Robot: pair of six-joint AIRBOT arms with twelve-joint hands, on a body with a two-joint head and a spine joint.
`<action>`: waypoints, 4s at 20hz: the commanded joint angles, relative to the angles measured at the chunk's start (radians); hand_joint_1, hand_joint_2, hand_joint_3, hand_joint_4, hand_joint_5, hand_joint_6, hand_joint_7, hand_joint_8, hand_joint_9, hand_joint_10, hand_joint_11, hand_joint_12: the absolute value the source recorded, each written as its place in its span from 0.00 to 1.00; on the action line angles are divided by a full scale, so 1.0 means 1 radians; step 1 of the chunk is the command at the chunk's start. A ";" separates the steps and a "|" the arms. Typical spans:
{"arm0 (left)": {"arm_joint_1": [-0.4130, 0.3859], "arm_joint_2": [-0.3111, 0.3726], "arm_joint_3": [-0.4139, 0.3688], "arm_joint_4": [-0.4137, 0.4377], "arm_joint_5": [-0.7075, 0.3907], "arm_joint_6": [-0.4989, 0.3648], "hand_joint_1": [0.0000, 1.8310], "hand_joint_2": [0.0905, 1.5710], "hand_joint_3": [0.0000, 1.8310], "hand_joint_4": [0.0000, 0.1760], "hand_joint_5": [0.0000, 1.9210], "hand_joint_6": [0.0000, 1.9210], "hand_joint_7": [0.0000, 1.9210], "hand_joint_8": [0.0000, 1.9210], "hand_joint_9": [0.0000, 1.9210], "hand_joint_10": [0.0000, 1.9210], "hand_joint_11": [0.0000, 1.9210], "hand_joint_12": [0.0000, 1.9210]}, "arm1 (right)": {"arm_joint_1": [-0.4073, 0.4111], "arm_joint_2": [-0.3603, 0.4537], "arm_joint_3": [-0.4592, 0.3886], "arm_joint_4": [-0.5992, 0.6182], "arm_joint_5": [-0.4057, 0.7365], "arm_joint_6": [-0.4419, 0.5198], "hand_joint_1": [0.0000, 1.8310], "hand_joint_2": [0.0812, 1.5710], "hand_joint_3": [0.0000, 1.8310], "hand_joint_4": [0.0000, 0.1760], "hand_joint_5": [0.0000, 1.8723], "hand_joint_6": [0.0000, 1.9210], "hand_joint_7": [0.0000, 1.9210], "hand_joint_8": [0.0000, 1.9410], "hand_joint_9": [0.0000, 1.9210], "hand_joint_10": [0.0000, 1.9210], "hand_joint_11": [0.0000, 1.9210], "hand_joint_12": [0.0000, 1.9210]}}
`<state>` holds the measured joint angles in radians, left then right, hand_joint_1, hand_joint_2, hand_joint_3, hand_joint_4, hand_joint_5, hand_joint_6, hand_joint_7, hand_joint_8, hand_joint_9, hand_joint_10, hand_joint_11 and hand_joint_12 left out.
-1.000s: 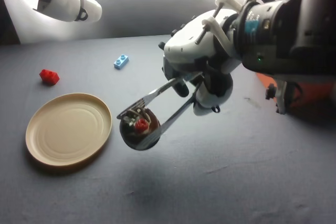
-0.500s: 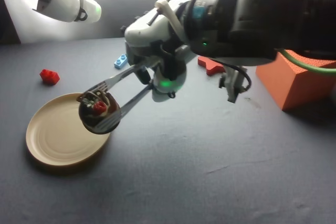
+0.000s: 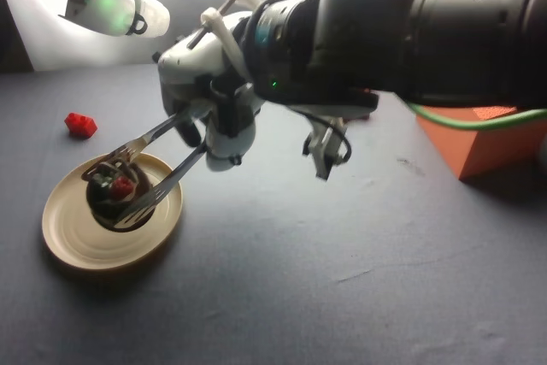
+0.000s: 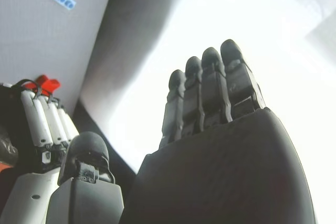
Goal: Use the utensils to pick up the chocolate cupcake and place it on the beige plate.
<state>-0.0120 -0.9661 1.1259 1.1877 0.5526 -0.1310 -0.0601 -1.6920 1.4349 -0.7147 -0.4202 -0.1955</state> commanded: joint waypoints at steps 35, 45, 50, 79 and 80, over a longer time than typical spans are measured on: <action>-0.014 -0.011 0.010 0.074 -0.021 0.002 0.00 0.72 0.00 0.00 0.05 0.00 0.05 0.00 0.04 0.00 0.00 0.06 | -0.066 -0.126 0.208 -0.030 0.129 0.050 0.68 0.72 0.00 0.00 0.47 0.49 0.49 0.68 0.47 0.71 0.50 0.71; -0.012 -0.011 0.010 0.074 -0.022 0.002 0.00 0.72 0.00 0.00 0.04 0.00 0.05 0.00 0.04 0.00 0.00 0.05 | -0.065 -0.124 0.215 -0.030 0.129 0.030 0.74 0.75 0.00 0.00 0.40 0.57 0.40 0.71 0.41 0.77 0.37 0.73; -0.012 -0.011 0.010 0.074 -0.022 0.002 0.00 0.72 0.00 0.00 0.04 0.00 0.04 0.00 0.03 0.00 0.00 0.05 | -0.066 -0.121 0.219 -0.030 0.129 0.018 0.66 0.76 0.00 0.00 0.43 0.58 0.43 0.73 0.38 0.66 0.36 0.74; -0.015 -0.010 0.007 0.063 -0.030 0.002 0.00 0.72 0.00 0.00 0.04 0.00 0.05 0.00 0.04 0.00 0.00 0.04 | -0.071 -0.117 0.218 -0.031 0.158 0.004 0.61 0.75 0.00 0.00 0.42 0.66 0.30 0.56 0.27 0.67 0.24 0.81; -0.015 -0.010 0.007 0.063 -0.030 0.002 0.00 0.72 0.00 0.00 0.05 0.00 0.05 0.00 0.04 0.00 0.00 0.04 | -0.071 -0.117 0.218 -0.031 0.159 0.004 0.61 0.75 0.00 0.00 0.43 0.65 0.31 0.55 0.27 0.66 0.25 0.80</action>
<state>-0.0128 -0.9821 1.1309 1.1950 0.5426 -0.1310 -0.1383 -1.8137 1.6505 -0.7235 -0.3420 -0.1917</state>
